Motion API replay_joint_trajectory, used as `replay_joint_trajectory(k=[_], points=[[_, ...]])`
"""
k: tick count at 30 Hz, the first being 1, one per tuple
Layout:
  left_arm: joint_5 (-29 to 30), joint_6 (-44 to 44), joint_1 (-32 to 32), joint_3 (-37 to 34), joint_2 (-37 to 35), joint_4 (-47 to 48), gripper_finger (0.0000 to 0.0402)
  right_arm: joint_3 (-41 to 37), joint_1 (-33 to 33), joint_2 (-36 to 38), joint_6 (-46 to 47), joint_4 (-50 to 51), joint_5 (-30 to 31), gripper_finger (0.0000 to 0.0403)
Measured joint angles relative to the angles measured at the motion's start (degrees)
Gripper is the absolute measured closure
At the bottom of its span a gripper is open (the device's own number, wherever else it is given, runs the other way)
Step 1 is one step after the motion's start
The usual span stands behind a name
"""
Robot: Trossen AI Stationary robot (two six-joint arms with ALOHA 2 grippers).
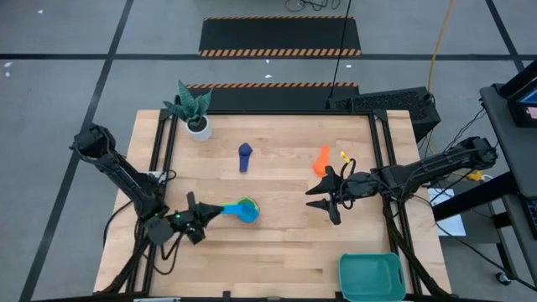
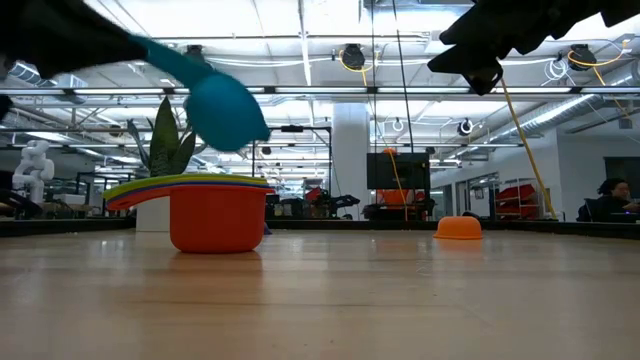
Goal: Nest measuring cups in basket
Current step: Stack the light blue measuring cup on top of the green measuring cup
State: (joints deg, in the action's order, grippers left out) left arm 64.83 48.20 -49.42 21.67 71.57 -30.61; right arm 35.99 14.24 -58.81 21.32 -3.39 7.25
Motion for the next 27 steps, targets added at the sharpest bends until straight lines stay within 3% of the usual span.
replay_joint_trajectory(k=[7, 12, 27], points=[[-1.43, 1.27, 3.09, -1.81, -0.02, 0.73, 0.0388, 0.0, 0.0, 0.0, 0.05, 0.0, 0.0, 0.0236], [-6.33, 1.75, 5.07, -1.81, -0.02, 1.85, 0.0393, 0.0, 0.0, 0.0, 0.05, -0.01, 0.0, 0.0236], [-6.31, -4.32, 6.76, -1.81, -0.02, 2.23, 0.0253, 0.0, 0.0, 0.0, 0.07, 0.01, 0.0, 0.0236]])
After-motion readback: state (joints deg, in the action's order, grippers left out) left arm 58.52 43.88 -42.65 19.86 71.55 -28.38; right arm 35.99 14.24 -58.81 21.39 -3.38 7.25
